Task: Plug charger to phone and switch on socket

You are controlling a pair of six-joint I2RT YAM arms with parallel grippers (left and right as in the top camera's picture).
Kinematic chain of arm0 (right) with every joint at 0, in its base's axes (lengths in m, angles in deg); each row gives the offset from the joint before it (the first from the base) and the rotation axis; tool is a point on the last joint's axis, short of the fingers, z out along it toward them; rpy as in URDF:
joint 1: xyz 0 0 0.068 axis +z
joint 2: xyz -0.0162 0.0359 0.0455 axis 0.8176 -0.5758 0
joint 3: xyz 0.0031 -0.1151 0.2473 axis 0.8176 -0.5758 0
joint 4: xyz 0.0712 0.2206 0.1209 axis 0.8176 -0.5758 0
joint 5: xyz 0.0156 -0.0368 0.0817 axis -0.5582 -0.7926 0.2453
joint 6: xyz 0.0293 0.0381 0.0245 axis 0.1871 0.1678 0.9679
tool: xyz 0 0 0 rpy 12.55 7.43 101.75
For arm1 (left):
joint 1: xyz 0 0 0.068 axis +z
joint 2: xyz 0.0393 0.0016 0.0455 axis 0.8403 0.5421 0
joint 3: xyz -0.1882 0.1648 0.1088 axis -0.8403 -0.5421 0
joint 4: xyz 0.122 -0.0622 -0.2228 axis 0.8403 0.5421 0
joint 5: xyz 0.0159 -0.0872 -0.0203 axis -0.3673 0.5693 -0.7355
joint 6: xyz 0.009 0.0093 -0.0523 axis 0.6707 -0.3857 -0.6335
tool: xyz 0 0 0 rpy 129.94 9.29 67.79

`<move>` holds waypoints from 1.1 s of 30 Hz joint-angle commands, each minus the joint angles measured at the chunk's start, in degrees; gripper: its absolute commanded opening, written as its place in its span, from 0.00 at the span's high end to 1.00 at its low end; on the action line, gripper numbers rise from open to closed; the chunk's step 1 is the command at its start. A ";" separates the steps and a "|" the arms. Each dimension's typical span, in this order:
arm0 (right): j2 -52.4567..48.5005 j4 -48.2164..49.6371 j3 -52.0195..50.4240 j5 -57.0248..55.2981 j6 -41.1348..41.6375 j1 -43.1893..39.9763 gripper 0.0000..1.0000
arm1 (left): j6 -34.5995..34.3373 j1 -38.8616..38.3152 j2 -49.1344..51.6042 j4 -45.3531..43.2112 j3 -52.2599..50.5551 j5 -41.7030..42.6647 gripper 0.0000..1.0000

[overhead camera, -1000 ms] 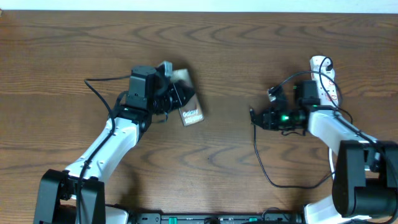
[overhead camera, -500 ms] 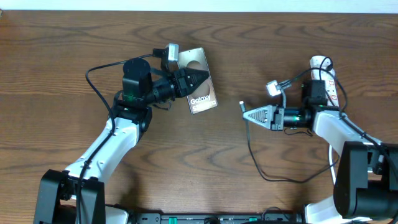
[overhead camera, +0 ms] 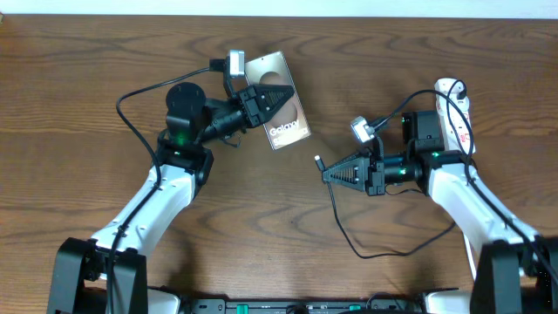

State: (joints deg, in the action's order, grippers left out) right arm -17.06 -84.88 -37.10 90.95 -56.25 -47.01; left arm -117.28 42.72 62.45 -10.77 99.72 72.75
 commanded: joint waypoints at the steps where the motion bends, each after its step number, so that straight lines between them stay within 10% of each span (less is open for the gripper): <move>1: 2.01 -0.07 0.48 1.77 -1.22 1.64 0.99 | -4.28 -0.09 -1.49 -3.93 0.92 0.17 0.92; 33: 1.95 11.61 0.50 1.77 7.17 1.90 0.99 | -6.73 -4.63 -1.42 -8.96 0.90 -1.68 0.93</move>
State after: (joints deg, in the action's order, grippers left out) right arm -15.53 -73.45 -37.10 91.17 -49.63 -45.57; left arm -124.01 38.30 62.43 -18.90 99.72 71.46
